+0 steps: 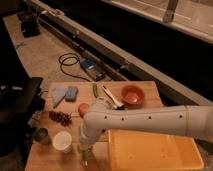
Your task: Place fork in plastic cup
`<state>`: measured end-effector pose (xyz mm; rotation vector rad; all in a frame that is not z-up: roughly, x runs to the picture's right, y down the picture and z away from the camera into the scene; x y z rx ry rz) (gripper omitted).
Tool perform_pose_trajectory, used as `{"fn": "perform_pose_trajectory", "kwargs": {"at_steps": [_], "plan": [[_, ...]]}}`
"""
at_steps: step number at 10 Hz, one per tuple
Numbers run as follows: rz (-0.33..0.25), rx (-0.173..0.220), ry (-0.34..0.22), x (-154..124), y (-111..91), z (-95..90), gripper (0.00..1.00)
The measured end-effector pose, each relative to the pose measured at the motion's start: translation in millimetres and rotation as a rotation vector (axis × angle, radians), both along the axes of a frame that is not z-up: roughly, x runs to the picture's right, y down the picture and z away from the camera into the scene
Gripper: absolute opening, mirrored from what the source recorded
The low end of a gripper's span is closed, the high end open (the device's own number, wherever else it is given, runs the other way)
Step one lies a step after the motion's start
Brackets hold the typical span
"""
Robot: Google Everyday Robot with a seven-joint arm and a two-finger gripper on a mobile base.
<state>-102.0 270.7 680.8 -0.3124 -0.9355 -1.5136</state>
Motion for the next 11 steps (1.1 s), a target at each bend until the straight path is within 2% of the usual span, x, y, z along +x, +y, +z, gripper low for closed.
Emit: {"fn": "perform_pose_trajectory", "kwargs": {"at_steps": [4, 5, 11], "plan": [[0.008, -0.004, 0.017, 2.1, -1.7, 1.7, 0.65], [0.007, -0.006, 0.021, 3.0, -2.5, 2.9, 0.73], [-0.008, -0.003, 0.021, 2.2, -2.6, 5.5, 0.74]]}}
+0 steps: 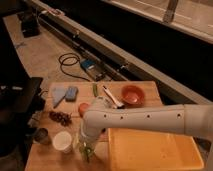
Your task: Place fork in plastic cup
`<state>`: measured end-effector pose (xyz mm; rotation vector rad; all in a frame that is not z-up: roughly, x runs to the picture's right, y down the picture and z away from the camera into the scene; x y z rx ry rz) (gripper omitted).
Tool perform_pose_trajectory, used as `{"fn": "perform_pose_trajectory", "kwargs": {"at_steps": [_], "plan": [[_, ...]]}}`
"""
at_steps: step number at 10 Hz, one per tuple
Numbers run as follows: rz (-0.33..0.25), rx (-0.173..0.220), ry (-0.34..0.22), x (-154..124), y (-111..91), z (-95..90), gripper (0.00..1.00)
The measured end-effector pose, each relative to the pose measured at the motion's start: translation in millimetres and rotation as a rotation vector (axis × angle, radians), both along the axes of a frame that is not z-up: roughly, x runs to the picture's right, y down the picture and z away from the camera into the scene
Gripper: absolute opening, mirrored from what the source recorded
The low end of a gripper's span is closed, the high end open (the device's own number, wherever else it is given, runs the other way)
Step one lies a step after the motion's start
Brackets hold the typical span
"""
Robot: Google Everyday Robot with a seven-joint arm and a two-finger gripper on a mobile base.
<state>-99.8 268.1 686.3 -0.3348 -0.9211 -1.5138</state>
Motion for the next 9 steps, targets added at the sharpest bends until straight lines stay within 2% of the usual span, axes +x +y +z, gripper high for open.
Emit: {"fn": "perform_pose_trajectory", "kwargs": {"at_steps": [2, 6, 9], "plan": [[-0.006, 0.034, 0.020, 4.3, -11.8, -8.5, 0.74], [-0.042, 0.147, 0.082, 19.0, -63.2, -47.0, 0.74], [-0.050, 0.222, 0.140, 35.0, -87.3, -59.3, 0.74]]}}
